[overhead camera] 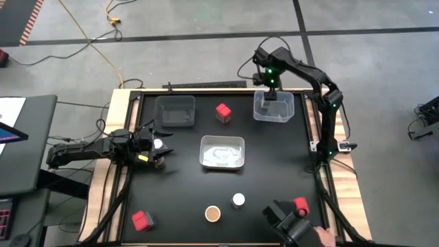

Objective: Sort spices by type
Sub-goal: Put the red seasoning can into the gray bin

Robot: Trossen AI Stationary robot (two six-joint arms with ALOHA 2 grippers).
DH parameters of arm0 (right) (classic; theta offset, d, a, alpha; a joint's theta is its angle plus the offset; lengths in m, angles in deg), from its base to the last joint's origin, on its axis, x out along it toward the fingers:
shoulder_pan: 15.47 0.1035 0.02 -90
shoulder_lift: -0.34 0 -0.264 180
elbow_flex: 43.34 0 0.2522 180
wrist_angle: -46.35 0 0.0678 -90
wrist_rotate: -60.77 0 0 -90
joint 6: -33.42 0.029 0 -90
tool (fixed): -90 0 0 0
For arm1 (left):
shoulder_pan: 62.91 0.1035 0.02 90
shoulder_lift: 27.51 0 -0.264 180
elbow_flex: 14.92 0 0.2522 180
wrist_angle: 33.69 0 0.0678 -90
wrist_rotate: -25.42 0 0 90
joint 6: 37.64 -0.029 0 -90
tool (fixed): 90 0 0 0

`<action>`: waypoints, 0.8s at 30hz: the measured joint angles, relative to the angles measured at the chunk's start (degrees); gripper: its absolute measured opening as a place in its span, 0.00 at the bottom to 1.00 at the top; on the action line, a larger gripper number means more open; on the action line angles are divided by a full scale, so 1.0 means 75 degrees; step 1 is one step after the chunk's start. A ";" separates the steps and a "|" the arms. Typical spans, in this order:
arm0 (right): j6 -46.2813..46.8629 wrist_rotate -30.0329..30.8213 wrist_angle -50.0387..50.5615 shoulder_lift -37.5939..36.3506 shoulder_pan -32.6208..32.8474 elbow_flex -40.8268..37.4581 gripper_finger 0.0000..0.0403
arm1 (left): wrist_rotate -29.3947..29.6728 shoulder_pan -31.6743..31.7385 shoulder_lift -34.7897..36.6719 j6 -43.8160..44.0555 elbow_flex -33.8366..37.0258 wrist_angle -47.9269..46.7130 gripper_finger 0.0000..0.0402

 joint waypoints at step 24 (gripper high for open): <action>0.6806 -0.0270 -0.0415 -0.3189 0.2098 0.0308 0.89 | -0.0001 0.0002 -0.0002 -0.0001 -0.0001 -0.0001 0.83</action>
